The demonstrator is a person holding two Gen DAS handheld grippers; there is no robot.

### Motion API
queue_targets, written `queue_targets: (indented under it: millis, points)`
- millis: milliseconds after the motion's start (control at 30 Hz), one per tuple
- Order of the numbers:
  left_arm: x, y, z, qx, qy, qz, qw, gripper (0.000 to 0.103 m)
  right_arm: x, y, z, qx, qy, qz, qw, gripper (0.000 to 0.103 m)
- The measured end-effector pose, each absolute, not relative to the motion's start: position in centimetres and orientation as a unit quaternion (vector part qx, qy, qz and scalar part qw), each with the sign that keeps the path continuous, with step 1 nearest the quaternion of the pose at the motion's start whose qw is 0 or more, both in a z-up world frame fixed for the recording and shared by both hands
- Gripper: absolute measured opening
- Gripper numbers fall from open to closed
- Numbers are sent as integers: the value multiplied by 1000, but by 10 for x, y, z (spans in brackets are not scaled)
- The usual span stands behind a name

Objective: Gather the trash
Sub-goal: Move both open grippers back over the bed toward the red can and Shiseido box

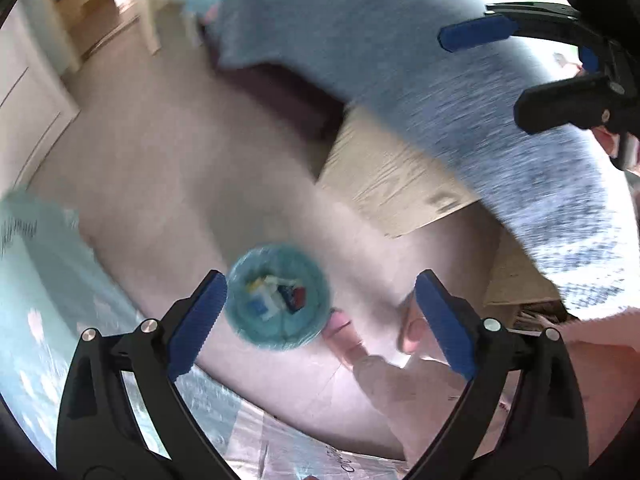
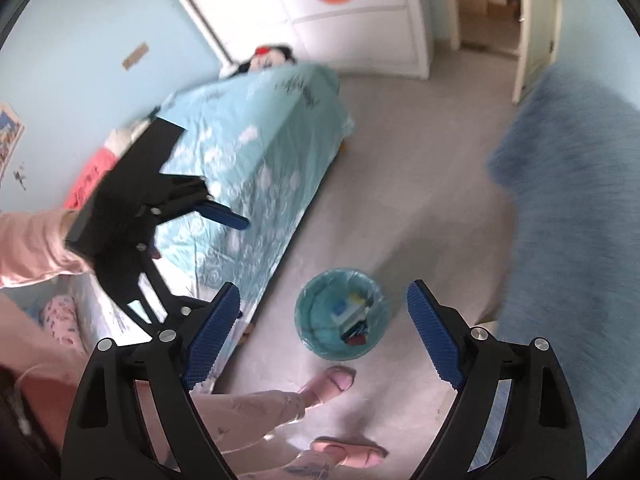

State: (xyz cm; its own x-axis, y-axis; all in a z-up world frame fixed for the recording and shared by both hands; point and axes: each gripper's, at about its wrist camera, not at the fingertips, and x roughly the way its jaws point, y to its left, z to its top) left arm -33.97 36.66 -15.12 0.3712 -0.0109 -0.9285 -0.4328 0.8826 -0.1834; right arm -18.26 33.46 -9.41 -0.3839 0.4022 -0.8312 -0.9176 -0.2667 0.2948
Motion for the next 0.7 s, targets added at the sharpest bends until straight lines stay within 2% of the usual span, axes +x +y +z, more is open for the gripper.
queue_targets:
  millis: [267,500,700]
  points:
    - [-227,316,-78,-97,531,6,842,96,-70,216,-13,-270,395,643,599,89]
    - [-112,239,-43,7,512,-85,855,96,15,98,17,-247,385,562,689,89]
    - [-12,171,-31,44,504,-130,853,96,86,4,25,-224,385,506,738,89]
